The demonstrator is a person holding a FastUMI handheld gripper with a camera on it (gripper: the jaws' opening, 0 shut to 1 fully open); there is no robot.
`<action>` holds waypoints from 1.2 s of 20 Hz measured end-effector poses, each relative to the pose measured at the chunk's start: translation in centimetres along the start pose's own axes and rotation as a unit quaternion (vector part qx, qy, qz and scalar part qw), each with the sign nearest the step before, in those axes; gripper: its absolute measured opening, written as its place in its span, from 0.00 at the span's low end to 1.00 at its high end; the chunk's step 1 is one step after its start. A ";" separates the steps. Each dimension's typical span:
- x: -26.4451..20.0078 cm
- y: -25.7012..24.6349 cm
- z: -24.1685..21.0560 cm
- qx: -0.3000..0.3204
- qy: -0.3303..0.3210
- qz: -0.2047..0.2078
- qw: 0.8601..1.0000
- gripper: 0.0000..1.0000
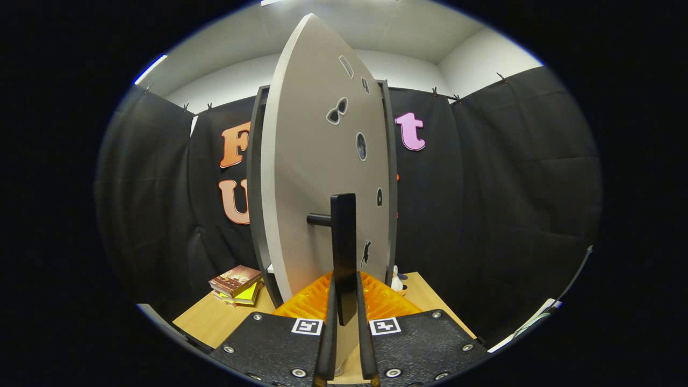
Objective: Open the shoe cabinet door, grab the shoes and put them into the shoe cabinet, then close the shoe cabinet door.
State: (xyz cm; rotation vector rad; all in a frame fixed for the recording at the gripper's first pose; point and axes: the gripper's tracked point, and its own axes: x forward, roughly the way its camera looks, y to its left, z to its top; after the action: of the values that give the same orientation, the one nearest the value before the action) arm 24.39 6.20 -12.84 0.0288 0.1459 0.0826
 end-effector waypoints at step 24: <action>-1.0 -9.2 -0.8 0.016 -0.001 -0.008 1.000 0.08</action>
State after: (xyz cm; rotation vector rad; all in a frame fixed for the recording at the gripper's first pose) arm 23.98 -3.05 -13.85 0.0587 0.1451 0.0647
